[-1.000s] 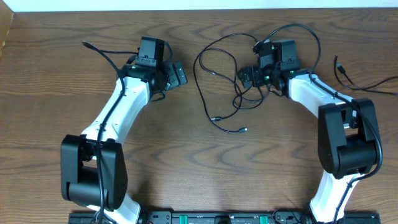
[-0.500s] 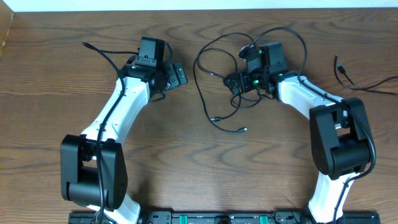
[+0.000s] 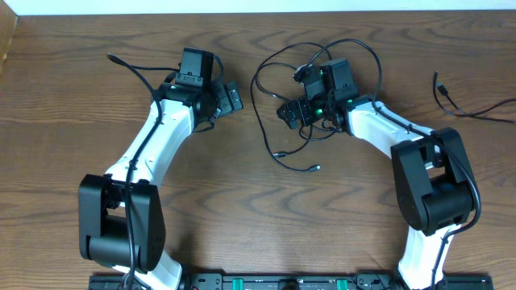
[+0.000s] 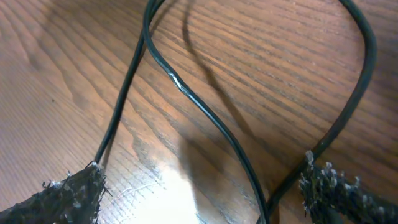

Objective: Untangle cables
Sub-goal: 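Move the right gripper left over the cable loops toward the left gripper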

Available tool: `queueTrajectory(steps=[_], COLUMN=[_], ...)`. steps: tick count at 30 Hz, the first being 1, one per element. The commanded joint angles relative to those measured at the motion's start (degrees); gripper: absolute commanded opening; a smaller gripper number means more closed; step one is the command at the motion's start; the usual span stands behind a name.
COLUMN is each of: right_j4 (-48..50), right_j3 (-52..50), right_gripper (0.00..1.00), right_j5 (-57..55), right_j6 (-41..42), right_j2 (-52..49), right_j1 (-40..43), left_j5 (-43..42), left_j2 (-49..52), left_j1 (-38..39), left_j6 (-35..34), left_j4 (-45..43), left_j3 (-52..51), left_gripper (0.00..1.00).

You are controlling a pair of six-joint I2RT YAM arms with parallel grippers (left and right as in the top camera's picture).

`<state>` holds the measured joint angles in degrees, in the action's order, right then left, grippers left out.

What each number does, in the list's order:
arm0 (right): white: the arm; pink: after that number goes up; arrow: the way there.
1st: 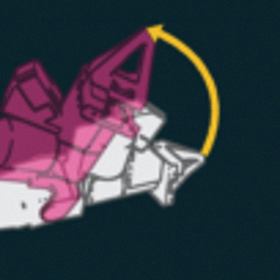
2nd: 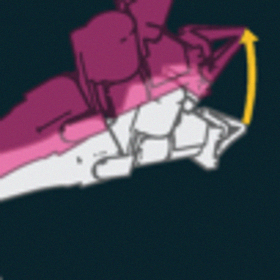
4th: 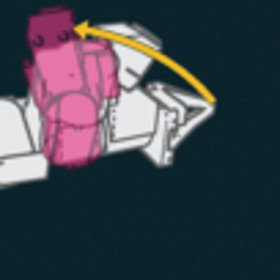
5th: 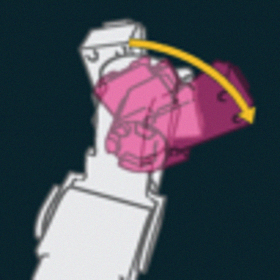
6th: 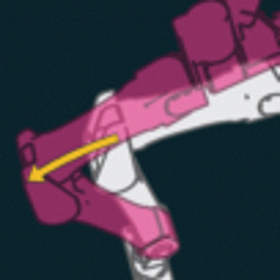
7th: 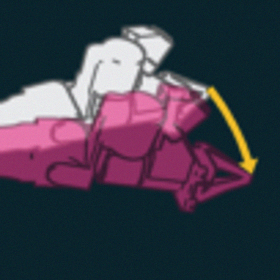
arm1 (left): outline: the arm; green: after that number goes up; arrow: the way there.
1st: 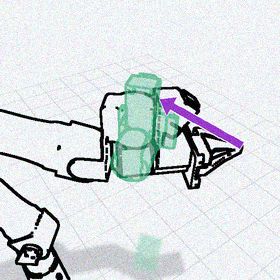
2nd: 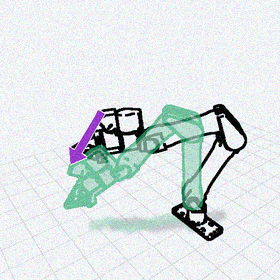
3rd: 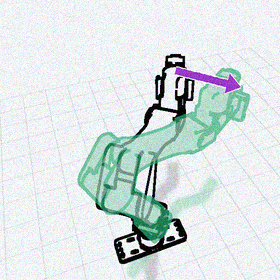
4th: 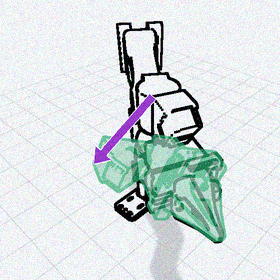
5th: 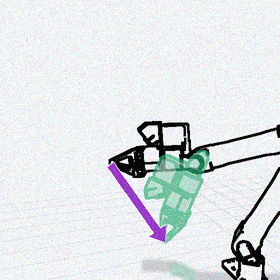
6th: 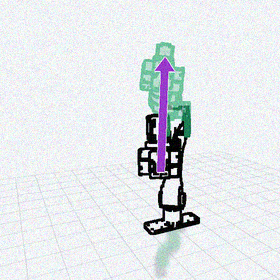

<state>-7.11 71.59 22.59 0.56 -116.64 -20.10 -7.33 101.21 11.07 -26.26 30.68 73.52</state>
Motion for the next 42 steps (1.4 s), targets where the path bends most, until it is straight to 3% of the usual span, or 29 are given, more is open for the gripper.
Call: queueTrajectory(steps=[1, 6, 12, 22, 28, 36, 42], right_j4=[-0.92, -2.73, -3.02, -3.28, -3.65, -3.63, -3.37], right_j3=[-0.09, -0.11, -0.13, -0.13, -0.13, 0.0, 0.04], right_gripper=[0.98, 0.93, 0.7, 0.43, 0.02, 0.01, 0.01], right_j5=[-5.01, -10.97, -11.61, -12.07, -14.14, -14.12, -14.14], right_j6=[-0.83, -0.9, -2.16, -2.99, -2.78, -2.75, -2.78], right_j2=[-0.7, -0.72, -0.9, -6.43, -7.67, -6.54, 2.08], right_j1=[-0.26, -0.26, -0.5, -2.38, -2.93, -2.62, -1.53], left_j5=[0.79, 0.79, 0.79, 0.79, 0.81, 0.81, 0.79], left_j2=[0.76, 0.76, 0.76, 0.76, 0.76, 0.76, 0.76], left_j1=[-0.13, -0.13, -0.13, -0.13, -0.13, -0.13, -0.13], left_j6=[0.72, 0.7, 0.72, 0.72, 0.72, 0.72, 0.72], left_j4=[0.42, 0.57, 0.59, 1.01, 1.01, 1.03, 1.03], left_j3=[-0.17, -0.17, -0.17, -0.17, -0.17, -0.17, -0.17], left_gripper=[0.98, 0.98, 0.98, 0.98, 0.98, 0.98, 0.98])
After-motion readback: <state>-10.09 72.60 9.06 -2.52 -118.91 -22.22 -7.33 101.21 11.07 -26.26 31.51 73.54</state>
